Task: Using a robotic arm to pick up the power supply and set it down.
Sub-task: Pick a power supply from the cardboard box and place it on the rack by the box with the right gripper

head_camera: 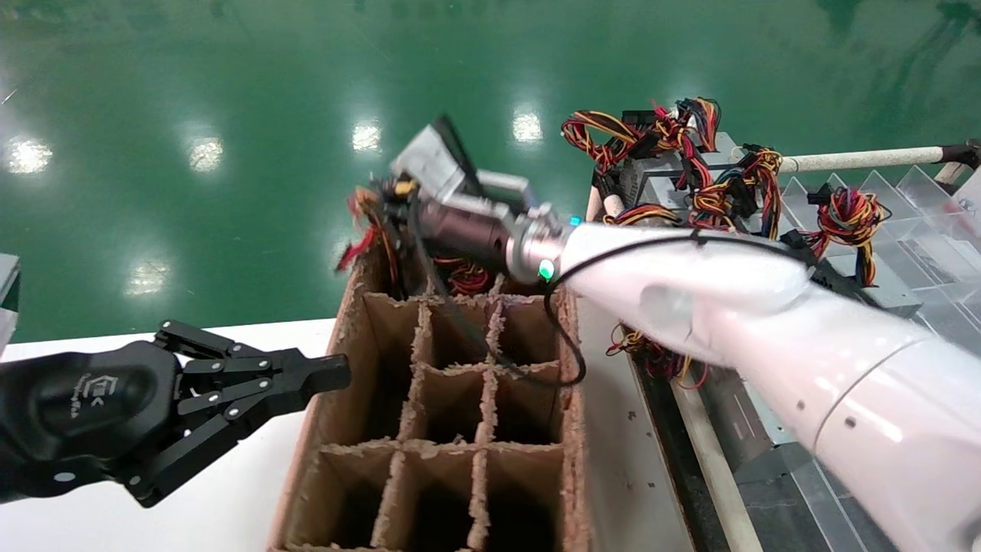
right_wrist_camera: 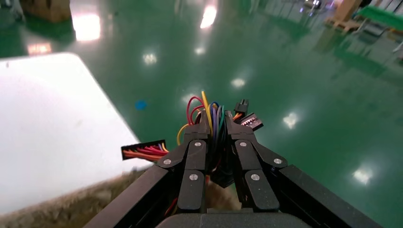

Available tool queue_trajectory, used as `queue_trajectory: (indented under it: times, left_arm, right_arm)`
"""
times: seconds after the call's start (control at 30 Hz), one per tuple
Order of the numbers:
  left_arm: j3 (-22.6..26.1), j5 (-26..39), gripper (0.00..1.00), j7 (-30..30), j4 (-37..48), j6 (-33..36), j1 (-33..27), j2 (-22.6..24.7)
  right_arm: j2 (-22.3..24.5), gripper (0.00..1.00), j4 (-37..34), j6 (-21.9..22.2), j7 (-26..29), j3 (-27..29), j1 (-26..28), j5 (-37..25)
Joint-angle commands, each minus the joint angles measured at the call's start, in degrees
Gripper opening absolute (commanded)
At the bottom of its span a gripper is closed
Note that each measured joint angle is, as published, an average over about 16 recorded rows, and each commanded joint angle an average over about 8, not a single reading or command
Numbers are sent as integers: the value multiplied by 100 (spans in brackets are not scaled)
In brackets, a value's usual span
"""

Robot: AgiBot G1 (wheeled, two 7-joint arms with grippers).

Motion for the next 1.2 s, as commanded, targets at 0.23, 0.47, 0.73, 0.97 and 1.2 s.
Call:
queue_trajectory:
  times: [0.23, 0.47, 0.73, 0.97, 1.2]
  left_arm:
    - [0, 0, 0, 0, 0, 0, 0, 0]
    - [0, 0, 0, 0, 0, 0, 0, 0]
    - [0, 0, 0, 0, 0, 0, 0, 0]
    - [0, 0, 0, 0, 0, 0, 0, 0]
    - [0, 0, 0, 0, 0, 0, 0, 0]
  right_arm:
    - [166, 0, -467, -789, -247, 416, 356, 616]
    - [809, 0, -694, -2212, -556, 851, 995, 995]
    - [1714, 0, -406, -2836, -490, 834, 2102, 692]
    - [2539, 0, 105, -2883, -99, 425, 3197, -171]
    - [3327, 0, 552, -3083, 517, -167, 4453, -1427]
